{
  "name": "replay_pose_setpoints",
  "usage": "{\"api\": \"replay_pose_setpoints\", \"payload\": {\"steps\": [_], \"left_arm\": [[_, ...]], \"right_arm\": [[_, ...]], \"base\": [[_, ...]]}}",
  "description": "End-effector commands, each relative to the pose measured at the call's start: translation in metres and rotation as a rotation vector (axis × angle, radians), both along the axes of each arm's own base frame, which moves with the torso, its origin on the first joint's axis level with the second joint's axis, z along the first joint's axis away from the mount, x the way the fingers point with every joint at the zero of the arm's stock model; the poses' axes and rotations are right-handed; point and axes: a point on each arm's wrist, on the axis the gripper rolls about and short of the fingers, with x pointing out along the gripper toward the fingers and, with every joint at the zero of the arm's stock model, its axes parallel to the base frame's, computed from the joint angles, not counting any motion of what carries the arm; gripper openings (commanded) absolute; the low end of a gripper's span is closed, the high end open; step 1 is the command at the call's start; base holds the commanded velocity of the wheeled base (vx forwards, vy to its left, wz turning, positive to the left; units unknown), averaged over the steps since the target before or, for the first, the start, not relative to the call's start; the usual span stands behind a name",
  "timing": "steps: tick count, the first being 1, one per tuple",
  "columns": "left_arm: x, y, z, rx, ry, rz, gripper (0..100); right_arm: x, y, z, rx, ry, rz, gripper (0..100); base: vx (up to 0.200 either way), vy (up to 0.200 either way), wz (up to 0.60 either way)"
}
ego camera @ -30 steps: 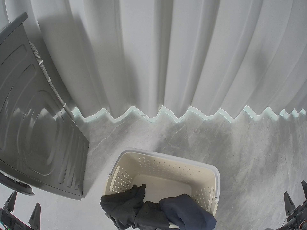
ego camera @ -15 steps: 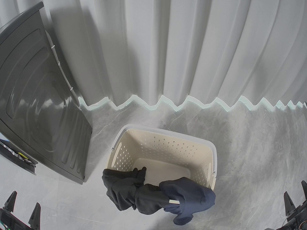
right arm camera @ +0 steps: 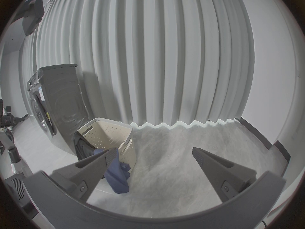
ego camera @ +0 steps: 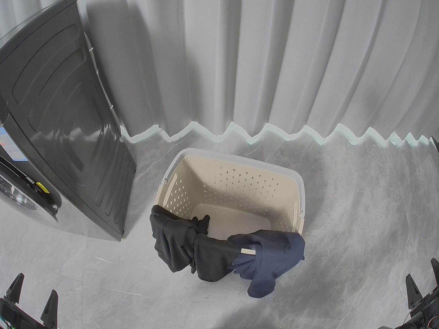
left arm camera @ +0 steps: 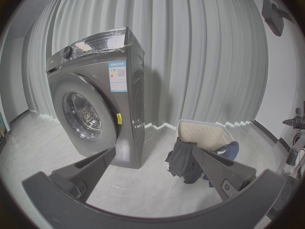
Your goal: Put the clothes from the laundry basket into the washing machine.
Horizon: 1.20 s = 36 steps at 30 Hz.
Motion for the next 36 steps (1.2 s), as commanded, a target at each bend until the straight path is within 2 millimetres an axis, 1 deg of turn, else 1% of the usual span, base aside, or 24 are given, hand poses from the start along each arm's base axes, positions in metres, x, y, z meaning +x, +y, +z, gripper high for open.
{"api": "replay_pose_setpoints", "payload": {"steps": [1, 12, 36], "left_arm": [[0.0000, 0.0000, -0.0048, 0.001, 0.001, 0.000, 100], [0.0000, 0.0000, -0.0048, 0.006, 0.001, 0.000, 100], [0.0000, 0.0000, -0.0048, 0.004, 0.001, 0.000, 100]], "right_arm": [[0.0000, 0.0000, -0.0053, 0.000, 0.001, 0.000, 100], [0.0000, 0.0000, -0.0053, 0.000, 0.001, 0.000, 100], [0.0000, 0.0000, -0.0053, 0.000, 0.001, 0.000, 100]], "base": [[0.000, 0.000, 0.00], [0.000, 0.000, 0.00], [0.000, 0.200, 0.00]]}}
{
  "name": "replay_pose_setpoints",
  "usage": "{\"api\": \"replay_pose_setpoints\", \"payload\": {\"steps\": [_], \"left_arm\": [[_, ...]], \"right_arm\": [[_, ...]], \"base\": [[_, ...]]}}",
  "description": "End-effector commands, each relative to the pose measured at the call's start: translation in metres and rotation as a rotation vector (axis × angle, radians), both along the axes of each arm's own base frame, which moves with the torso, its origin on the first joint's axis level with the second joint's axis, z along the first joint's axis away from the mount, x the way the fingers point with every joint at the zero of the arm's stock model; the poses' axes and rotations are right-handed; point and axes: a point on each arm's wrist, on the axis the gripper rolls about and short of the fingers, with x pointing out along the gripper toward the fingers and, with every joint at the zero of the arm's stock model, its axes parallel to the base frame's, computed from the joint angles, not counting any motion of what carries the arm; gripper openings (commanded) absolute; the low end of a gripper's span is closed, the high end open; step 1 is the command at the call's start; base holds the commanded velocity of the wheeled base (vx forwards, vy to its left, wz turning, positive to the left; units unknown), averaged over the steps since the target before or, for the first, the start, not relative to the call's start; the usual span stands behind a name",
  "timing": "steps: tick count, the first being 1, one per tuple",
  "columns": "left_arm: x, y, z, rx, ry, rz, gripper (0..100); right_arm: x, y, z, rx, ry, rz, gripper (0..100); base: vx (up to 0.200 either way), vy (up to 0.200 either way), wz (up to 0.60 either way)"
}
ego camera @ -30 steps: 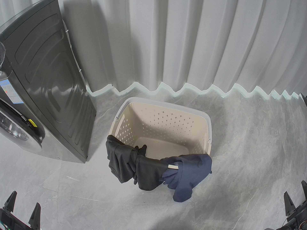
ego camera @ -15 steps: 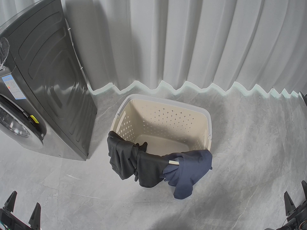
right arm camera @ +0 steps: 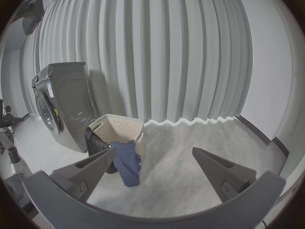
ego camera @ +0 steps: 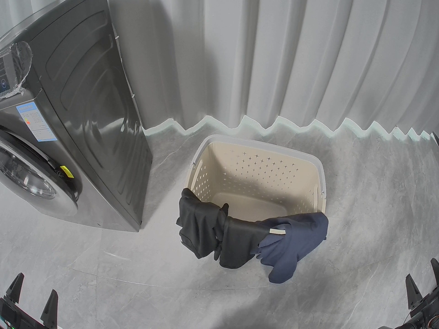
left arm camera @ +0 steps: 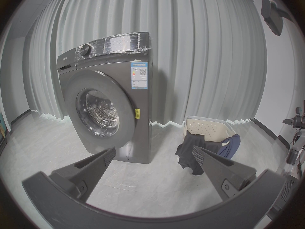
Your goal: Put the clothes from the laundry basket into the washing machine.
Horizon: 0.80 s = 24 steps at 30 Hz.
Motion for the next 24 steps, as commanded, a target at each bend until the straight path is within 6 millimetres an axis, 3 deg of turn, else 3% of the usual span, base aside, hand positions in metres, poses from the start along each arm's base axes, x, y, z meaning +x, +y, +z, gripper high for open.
{"api": "replay_pose_setpoints", "payload": {"steps": [1, 24], "left_arm": [[0.0000, 0.0000, -0.0048, 0.000, 0.001, 0.000, 100], [0.0000, 0.0000, -0.0048, -0.006, 0.001, 0.000, 100]], "right_arm": [[0.0000, 0.0000, -0.0053, 0.000, 0.001, 0.001, 100], [0.0000, 0.0000, -0.0053, 0.000, 0.001, 0.000, 100]], "base": [[0.000, 0.200, 0.00], [0.000, 0.200, 0.00]]}}
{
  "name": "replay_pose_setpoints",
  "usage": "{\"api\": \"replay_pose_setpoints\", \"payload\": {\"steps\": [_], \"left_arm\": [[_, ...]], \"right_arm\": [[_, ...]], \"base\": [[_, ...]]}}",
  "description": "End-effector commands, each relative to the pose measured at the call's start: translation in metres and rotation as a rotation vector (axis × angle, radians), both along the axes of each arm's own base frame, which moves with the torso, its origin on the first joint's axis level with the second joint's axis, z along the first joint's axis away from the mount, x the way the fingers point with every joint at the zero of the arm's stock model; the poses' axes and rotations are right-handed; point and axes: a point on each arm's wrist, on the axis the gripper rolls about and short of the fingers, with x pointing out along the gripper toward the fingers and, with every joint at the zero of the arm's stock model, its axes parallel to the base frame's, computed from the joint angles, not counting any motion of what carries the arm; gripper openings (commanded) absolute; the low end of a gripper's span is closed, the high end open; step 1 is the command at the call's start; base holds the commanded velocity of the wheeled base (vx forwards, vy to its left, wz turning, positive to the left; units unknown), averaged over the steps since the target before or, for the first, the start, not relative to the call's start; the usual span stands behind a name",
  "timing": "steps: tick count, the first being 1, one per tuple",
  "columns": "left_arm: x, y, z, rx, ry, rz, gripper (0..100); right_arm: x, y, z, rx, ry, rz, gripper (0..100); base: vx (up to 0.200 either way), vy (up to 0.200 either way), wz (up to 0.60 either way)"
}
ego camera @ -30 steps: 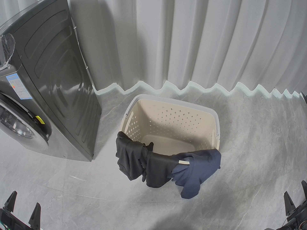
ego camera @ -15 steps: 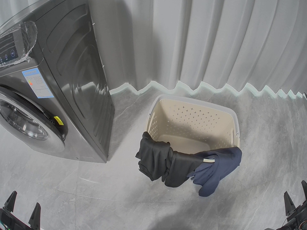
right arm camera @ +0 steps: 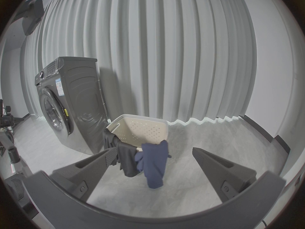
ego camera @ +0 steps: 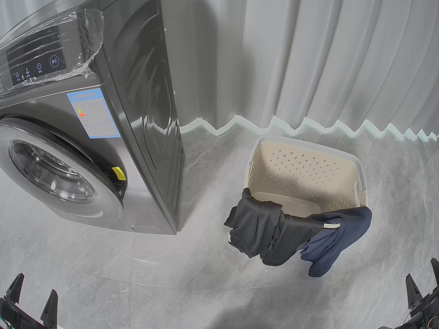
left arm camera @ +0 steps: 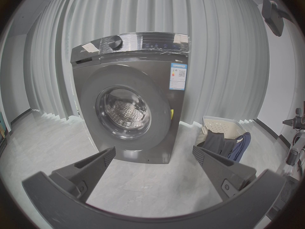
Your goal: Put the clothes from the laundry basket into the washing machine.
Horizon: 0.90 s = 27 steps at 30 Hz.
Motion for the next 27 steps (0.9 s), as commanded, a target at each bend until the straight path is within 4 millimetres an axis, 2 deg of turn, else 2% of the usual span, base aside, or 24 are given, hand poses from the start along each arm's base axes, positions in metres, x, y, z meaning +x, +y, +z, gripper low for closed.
{"api": "replay_pose_setpoints", "payload": {"steps": [1, 15, 27], "left_arm": [[0.0000, 0.0000, -0.0048, 0.000, 0.001, 0.000, 100], [0.0000, 0.0000, -0.0048, 0.000, 0.001, 0.000, 100], [0.0000, 0.0000, -0.0048, 0.001, 0.001, 0.000, 100]], "right_arm": [[0.0000, 0.0000, -0.0053, 0.000, 0.001, 0.001, 100], [0.0000, 0.0000, -0.0053, 0.000, 0.001, 0.001, 100], [0.0000, 0.0000, -0.0053, 0.000, 0.001, 0.001, 100]], "base": [[0.000, 0.200, 0.00], [0.000, 0.200, 0.00], [0.000, 0.000, 0.00]]}}
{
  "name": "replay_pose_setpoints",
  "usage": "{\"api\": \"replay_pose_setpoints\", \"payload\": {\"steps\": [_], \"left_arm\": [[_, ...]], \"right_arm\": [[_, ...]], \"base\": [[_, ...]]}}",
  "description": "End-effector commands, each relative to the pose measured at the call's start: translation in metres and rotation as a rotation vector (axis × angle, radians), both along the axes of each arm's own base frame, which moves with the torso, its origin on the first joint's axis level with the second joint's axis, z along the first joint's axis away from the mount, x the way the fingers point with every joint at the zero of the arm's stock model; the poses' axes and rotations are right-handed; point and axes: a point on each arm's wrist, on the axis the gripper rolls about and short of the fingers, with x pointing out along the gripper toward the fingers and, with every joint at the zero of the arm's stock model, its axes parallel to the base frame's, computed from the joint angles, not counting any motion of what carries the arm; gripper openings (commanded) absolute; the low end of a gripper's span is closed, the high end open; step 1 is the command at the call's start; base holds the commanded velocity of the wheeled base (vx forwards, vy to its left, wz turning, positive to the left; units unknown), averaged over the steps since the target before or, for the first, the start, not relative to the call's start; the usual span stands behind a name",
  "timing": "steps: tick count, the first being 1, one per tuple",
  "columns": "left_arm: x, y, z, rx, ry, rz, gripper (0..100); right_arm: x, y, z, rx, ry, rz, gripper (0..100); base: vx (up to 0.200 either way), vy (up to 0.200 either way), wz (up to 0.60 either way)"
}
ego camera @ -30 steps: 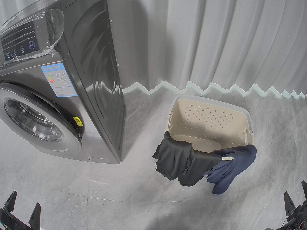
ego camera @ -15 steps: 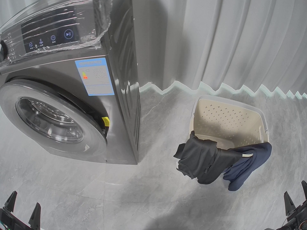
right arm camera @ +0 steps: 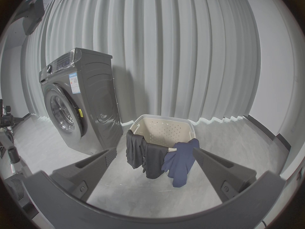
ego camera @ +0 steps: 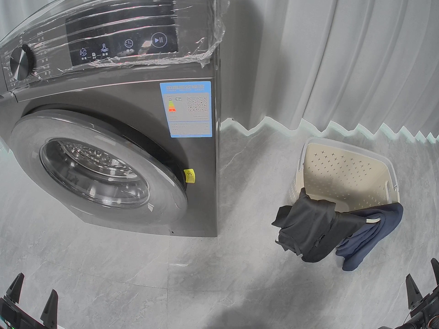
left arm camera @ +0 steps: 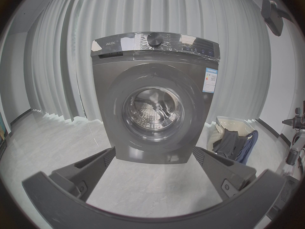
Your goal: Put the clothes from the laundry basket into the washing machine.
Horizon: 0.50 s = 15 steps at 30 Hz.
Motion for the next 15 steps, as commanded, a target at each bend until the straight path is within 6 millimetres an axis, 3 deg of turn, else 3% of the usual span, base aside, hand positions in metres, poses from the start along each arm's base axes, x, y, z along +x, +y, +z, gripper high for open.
{"api": "replay_pose_setpoints", "payload": {"steps": [1, 6, 15], "left_arm": [[0.0002, 0.0000, -0.0052, -0.002, 0.002, 0.001, 100], [0.0002, 0.0000, -0.0052, -0.002, 0.002, 0.001, 100], [0.0002, 0.0000, -0.0052, -0.002, 0.002, 0.001, 100]], "right_arm": [[0.0000, 0.0000, -0.0052, 0.000, 0.001, 0.000, 100], [0.0000, 0.0000, -0.0052, 0.000, 0.001, 0.000, 100], [0.0000, 0.0000, -0.0052, 0.000, 0.001, 0.000, 100]], "base": [[0.000, 0.000, 0.00], [0.000, 0.000, 0.00], [0.000, 0.200, 0.00]]}}
